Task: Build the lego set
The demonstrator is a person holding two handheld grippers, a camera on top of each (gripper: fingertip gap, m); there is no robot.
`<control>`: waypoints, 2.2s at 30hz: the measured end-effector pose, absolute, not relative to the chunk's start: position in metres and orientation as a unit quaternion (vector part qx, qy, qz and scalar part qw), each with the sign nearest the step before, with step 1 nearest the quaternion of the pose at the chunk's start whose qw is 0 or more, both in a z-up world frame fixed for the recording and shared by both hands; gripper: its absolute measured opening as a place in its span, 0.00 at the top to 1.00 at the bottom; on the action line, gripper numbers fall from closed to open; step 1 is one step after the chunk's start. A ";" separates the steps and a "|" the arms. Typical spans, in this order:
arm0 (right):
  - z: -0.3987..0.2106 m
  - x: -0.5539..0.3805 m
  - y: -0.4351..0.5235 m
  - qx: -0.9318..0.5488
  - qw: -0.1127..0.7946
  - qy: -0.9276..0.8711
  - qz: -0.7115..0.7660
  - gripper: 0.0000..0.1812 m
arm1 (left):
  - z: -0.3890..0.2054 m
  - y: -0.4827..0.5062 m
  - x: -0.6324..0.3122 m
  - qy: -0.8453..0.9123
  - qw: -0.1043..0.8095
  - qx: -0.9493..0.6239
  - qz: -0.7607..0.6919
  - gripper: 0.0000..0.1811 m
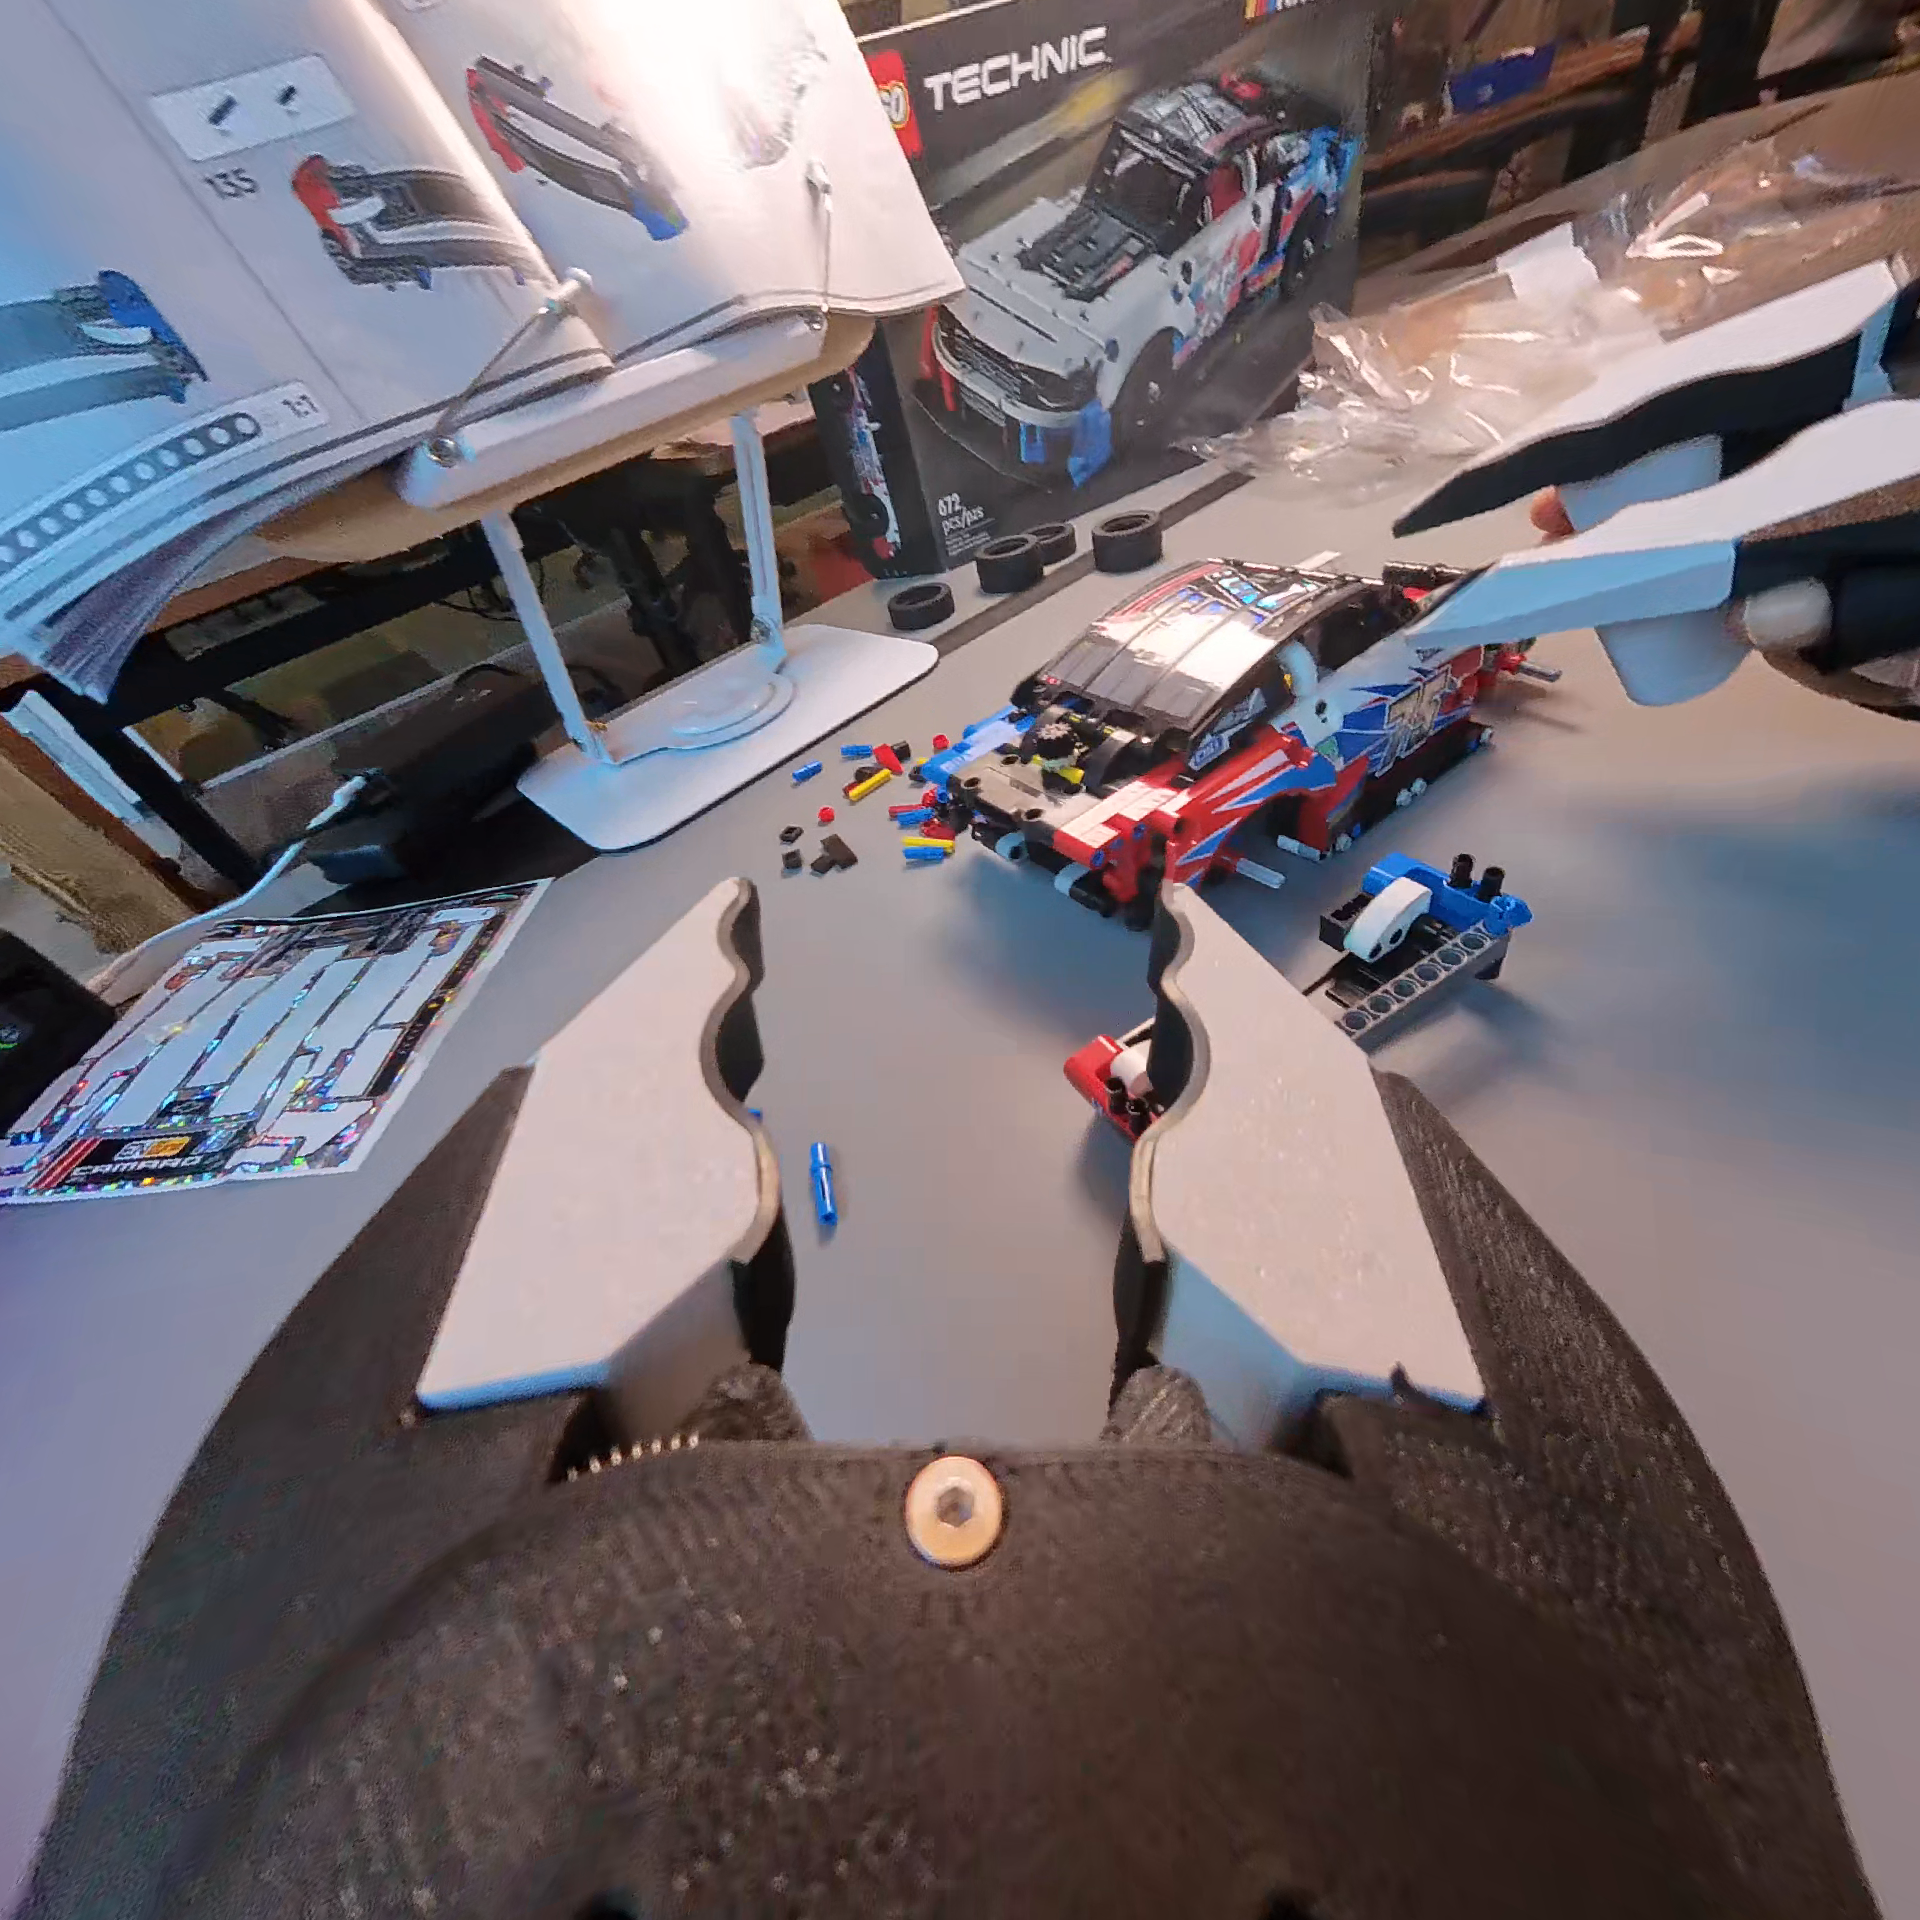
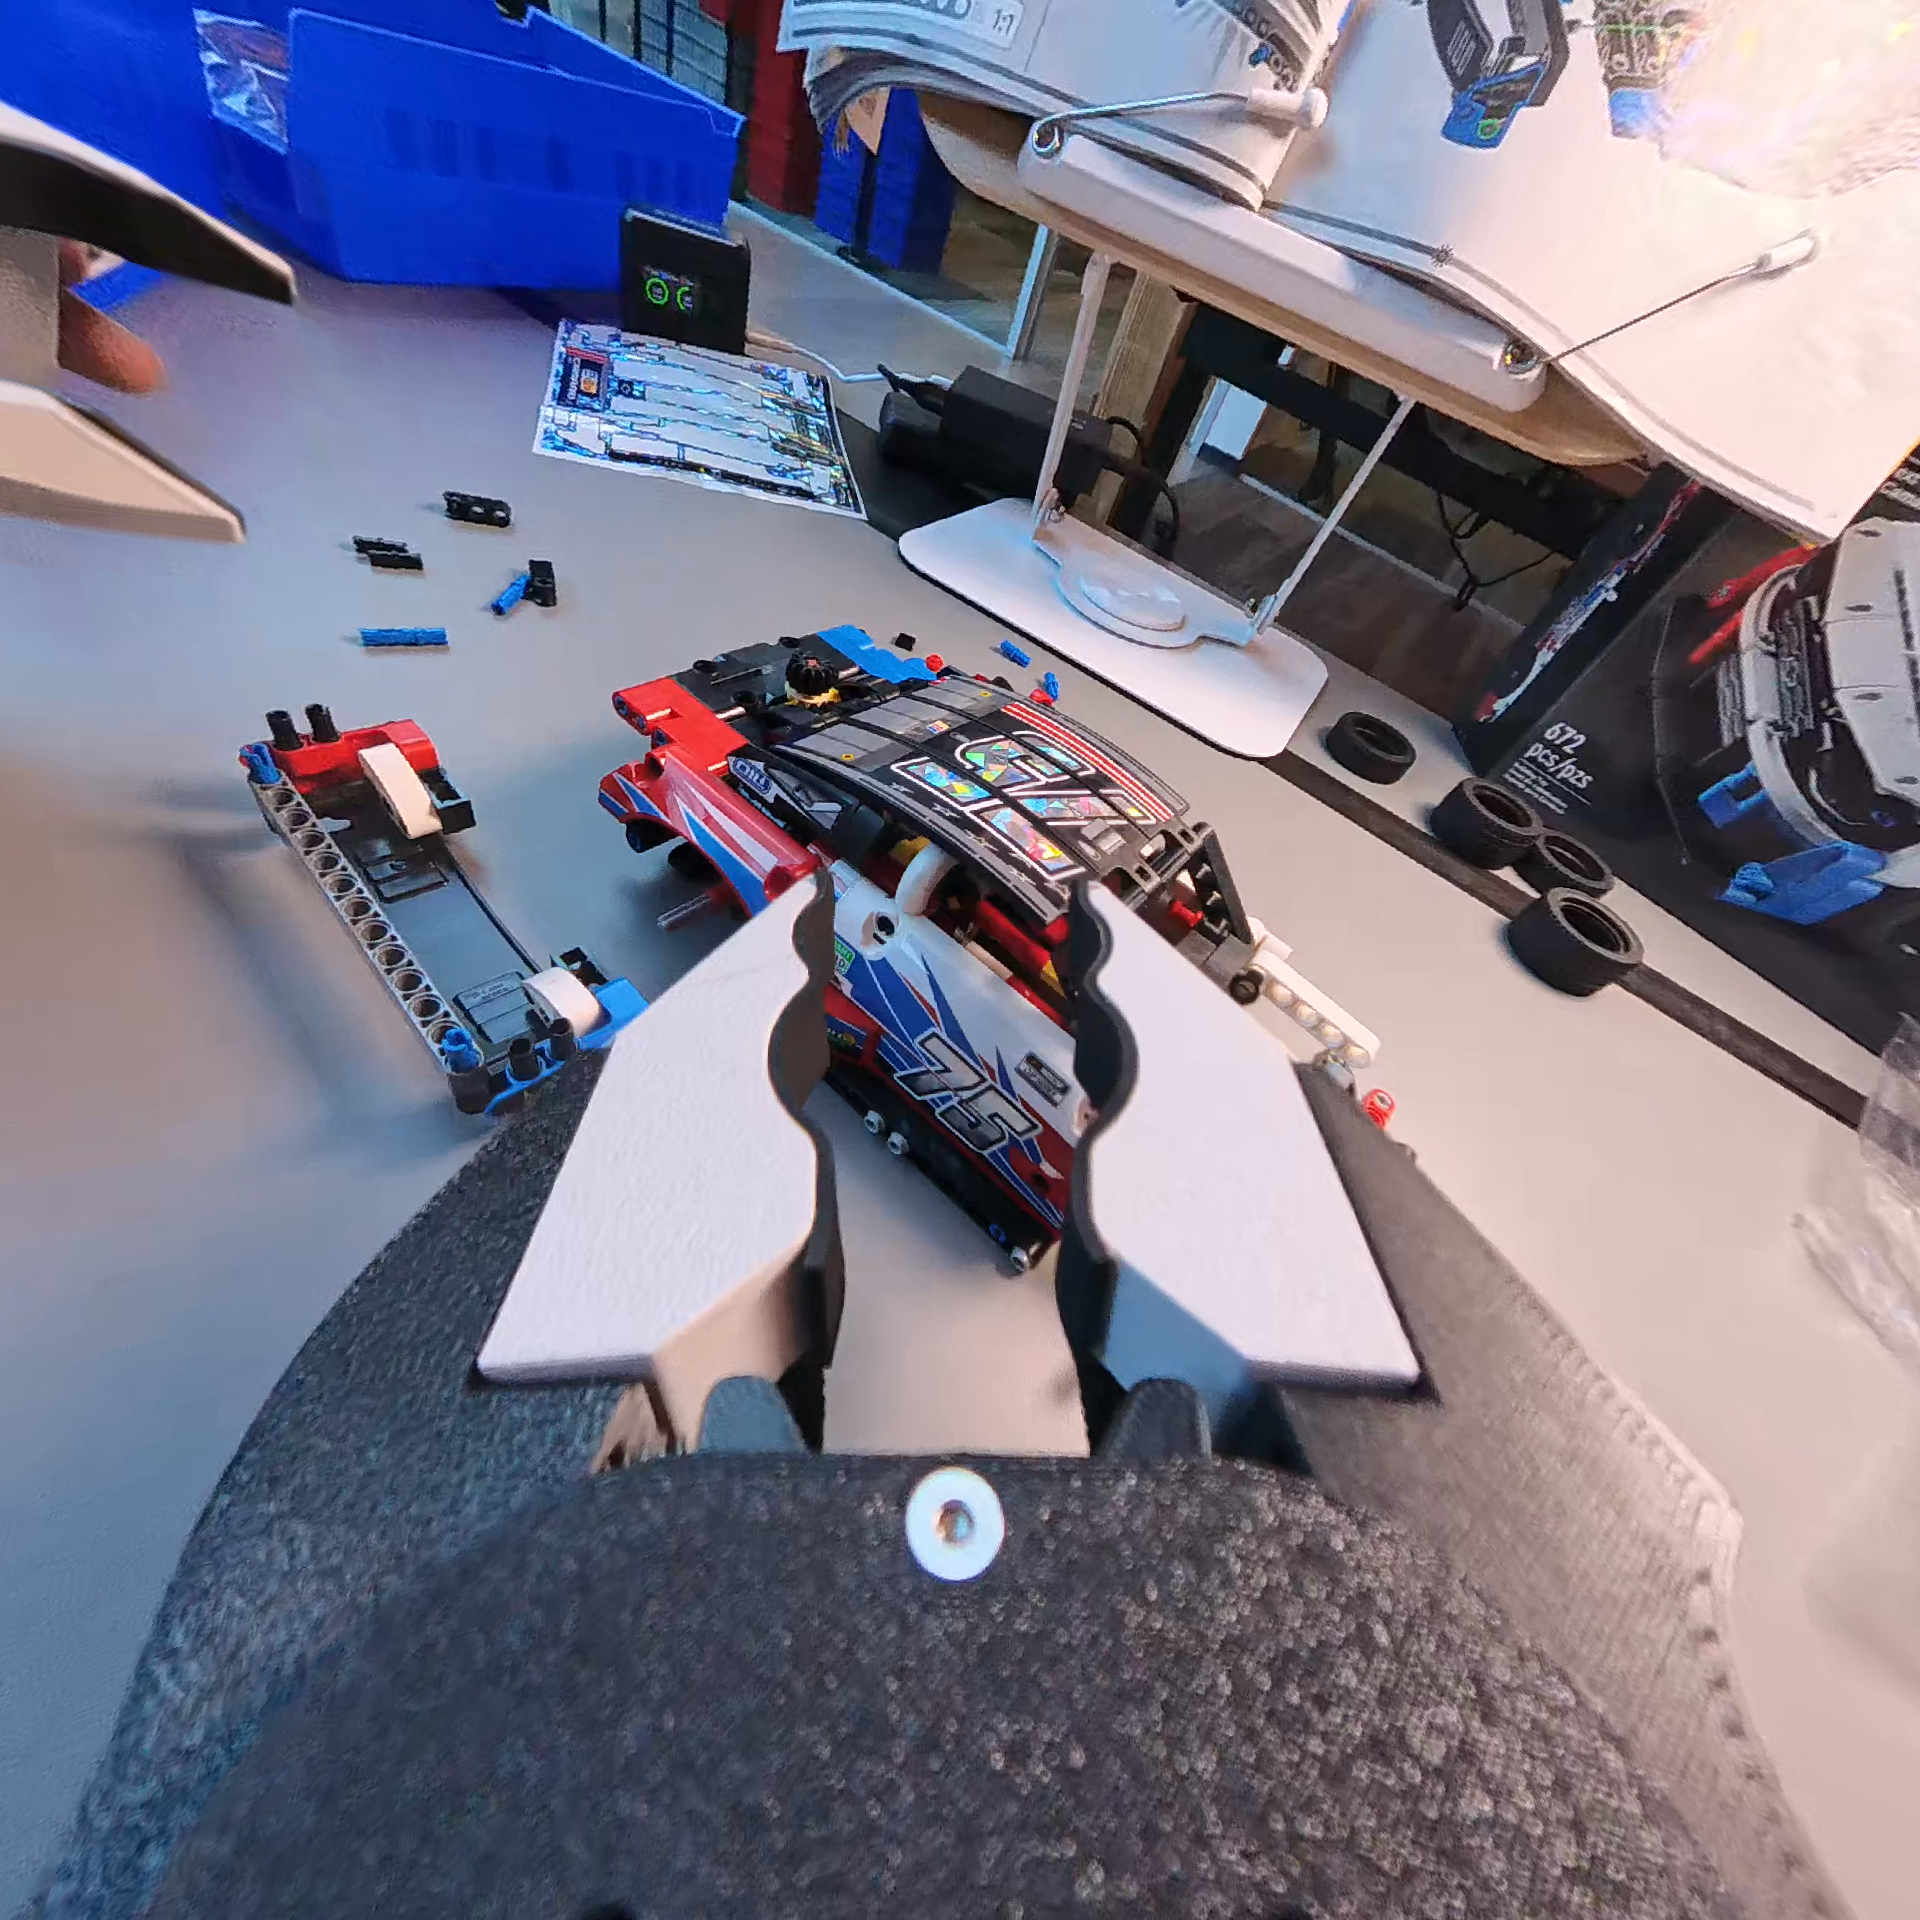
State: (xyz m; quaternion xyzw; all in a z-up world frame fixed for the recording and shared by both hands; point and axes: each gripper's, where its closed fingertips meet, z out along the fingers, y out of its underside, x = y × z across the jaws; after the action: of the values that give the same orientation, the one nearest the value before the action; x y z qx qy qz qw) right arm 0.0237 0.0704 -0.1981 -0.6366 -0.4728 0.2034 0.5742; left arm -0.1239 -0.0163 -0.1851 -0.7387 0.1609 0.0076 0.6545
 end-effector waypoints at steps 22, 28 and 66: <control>-0.165 0.040 0.075 -0.601 0.620 -0.418 0.282 0.71 | -0.147 -0.027 -0.166 0.051 0.718 -0.694 -0.021 0.64; -0.167 0.033 0.064 -0.580 0.619 -0.450 0.279 0.76 | -0.150 -0.026 -0.165 0.057 0.714 -0.698 -0.017 0.65; -0.168 0.035 0.062 -0.574 0.616 -0.461 0.278 0.77 | -0.151 -0.026 -0.167 0.058 0.713 -0.699 -0.012 0.65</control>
State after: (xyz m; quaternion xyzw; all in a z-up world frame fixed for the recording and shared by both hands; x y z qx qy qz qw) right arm 0.0346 0.0624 -0.1684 -0.5743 -0.4613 0.2783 0.6163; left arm -0.1666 -0.0260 -0.1512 -0.6986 0.0578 -0.0118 0.7130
